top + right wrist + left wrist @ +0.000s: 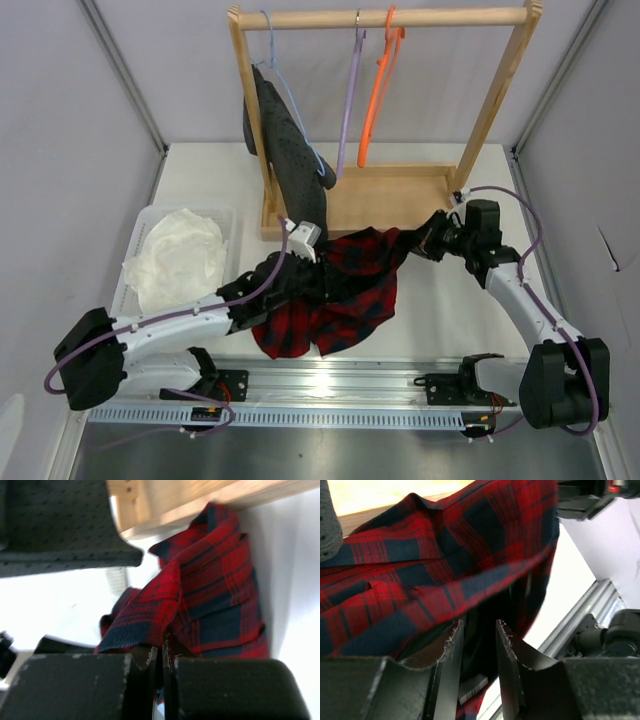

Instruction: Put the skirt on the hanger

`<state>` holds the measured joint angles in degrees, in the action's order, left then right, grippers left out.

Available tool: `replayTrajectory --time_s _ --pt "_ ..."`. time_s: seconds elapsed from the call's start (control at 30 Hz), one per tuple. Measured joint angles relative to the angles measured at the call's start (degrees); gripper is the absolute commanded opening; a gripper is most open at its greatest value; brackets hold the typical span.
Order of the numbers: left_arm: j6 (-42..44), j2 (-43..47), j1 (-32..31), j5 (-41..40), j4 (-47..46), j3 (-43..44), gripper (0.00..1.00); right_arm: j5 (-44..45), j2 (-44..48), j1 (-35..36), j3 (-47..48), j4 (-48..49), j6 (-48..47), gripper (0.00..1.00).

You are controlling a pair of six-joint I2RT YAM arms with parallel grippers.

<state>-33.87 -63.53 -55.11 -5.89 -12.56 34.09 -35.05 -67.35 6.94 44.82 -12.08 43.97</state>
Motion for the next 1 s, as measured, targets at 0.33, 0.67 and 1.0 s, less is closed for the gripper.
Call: replayTrajectory --time_s 0.33,0.67,1.0 --pt "0.9 -13.8 0.0 -5.0 -1.9 6.9 0.06 -12.1 1.3 0.0 -3.8 5.4 4.3 0.0" --pt "0.7 -19.8 3.8 -9.0 -1.7 11.0 0.0 -16.7 2.3 0.9 -4.0 1.3 -0.7 0.0" --pt "-0.5 -26.3 4.5 -10.5 -0.1 16.6 0.0 -23.4 2.8 5.4 -7.9 10.7 2.9 0.0"
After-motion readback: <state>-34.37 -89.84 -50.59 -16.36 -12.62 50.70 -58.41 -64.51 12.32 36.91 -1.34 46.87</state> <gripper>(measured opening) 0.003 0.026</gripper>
